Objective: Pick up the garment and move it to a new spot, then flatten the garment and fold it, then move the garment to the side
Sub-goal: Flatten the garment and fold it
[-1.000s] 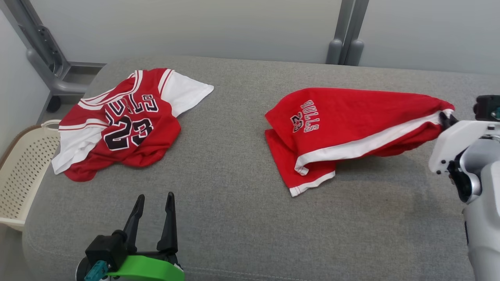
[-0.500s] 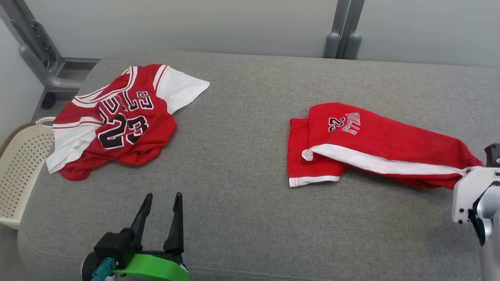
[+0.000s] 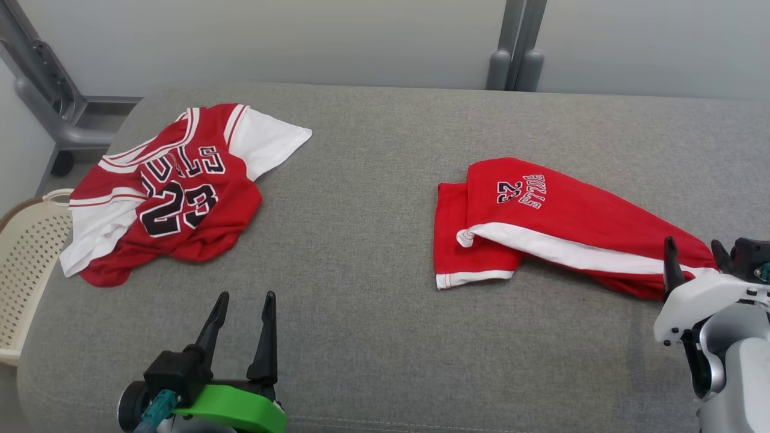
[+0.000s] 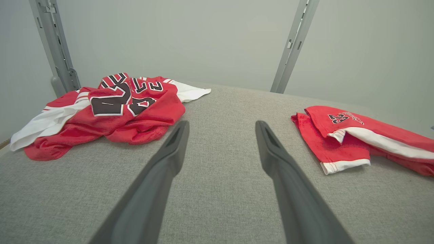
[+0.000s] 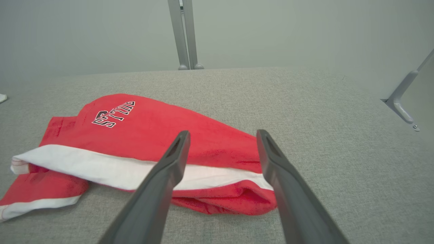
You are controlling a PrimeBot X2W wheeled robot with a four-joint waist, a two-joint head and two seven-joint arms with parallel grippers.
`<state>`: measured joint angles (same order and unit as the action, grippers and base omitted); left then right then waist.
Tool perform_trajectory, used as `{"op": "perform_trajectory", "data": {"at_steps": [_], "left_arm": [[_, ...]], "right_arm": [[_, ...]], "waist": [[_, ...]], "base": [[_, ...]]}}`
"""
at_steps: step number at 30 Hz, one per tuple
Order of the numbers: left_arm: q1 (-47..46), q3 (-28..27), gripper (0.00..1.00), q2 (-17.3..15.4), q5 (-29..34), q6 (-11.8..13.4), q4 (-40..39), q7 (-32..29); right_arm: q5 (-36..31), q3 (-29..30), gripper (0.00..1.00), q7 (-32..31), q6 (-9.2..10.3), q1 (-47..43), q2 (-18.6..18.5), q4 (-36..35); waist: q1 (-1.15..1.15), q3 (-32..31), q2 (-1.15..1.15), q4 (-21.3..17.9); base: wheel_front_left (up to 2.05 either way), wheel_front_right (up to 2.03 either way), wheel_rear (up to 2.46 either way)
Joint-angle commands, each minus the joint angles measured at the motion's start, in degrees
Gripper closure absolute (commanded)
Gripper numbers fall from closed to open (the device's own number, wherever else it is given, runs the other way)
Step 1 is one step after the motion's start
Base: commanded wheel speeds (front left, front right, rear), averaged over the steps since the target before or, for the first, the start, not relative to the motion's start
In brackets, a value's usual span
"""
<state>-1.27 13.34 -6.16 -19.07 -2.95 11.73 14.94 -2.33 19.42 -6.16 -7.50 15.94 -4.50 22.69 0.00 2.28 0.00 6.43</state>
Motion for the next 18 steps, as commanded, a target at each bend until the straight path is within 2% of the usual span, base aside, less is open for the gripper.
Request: {"op": "perform_trajectory", "data": {"at_steps": [1,3,13,18], "left_arm": [[-0.4,-0.5,0.00,0.0,-0.7,0.7,0.1,0.1],[-0.1,-0.7,0.00,0.0,-0.8,1.0,0.2,0.1],[2.0,-2.4,0.00,-0.7,-1.5,2.6,0.5,0.2],[2.7,-3.2,0.00,-1.4,-1.8,3.2,0.9,0.2]], "right_arm": [[2.7,-1.4,0.00,3.1,0.02,-2.4,0.6,-2.8],[4.0,-2.1,0.00,4.3,0.02,-3.4,0.9,-3.9],[10.4,-13.9,0.00,14.3,0.02,-12.8,1.5,-13.6],[11.1,-16.7,0.00,15.0,0.02,-15.6,1.6,-16.1]], "waist": [[0.00,-0.7,0.00,-0.8],[0.00,-0.9,0.00,-1.1],[0.00,-3.7,0.00,-3.6],[0.00,-4.3,0.00,-5.2]], "base": [[0.00,0.00,0.00],[0.00,0.00,0.00],[0.00,0.00,0.00],[0.00,0.00,0.00]]}}
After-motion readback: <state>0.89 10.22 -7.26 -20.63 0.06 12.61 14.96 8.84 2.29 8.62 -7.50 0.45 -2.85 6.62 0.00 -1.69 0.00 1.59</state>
